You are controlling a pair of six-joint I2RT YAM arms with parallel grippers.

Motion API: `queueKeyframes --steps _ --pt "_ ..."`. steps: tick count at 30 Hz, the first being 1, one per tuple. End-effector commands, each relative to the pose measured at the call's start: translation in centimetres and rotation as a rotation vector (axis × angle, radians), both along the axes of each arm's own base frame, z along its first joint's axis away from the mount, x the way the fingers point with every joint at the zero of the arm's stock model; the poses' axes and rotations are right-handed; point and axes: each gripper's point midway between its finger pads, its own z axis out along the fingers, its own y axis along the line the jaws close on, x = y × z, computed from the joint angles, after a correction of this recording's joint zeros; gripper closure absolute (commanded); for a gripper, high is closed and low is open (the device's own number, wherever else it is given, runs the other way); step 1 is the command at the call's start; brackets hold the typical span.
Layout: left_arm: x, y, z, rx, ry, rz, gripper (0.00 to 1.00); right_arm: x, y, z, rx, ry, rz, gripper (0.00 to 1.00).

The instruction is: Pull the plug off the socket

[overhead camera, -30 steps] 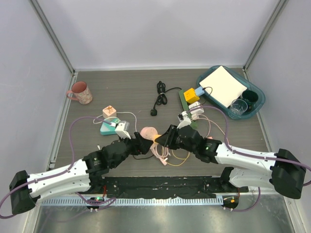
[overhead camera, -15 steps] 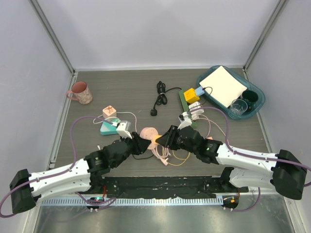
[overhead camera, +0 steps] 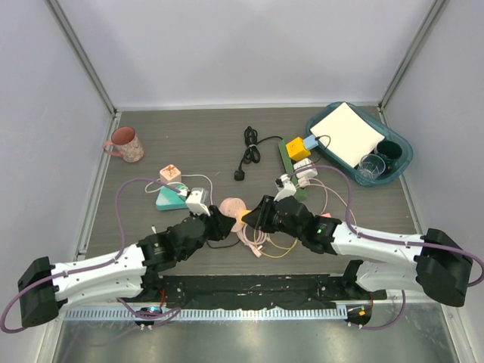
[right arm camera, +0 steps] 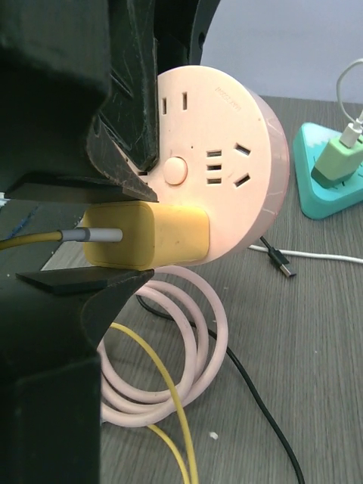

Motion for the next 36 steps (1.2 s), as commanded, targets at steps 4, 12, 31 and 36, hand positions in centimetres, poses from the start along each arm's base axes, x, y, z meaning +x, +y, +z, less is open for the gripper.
queueKeyframes --steps 4,12,31,36 --pt "1.4 1.7 -1.3 0.131 0.020 0.115 1.00 1.5 1.0 4.8 0.061 -0.162 -0.019 0.99" --pt "1.4 3.4 -1.8 0.131 0.003 0.159 1.00 1.4 -2.7 5.4 0.125 -0.204 -0.101 0.99" --pt "2.0 4.1 -3.9 0.232 0.059 0.222 1.00 0.5 -2.8 6.1 0.085 -0.155 -0.099 0.99" --pt "1.9 3.8 -4.1 0.189 0.110 0.215 1.00 -0.3 -1.4 6.8 0.196 -0.179 -0.026 0.99"
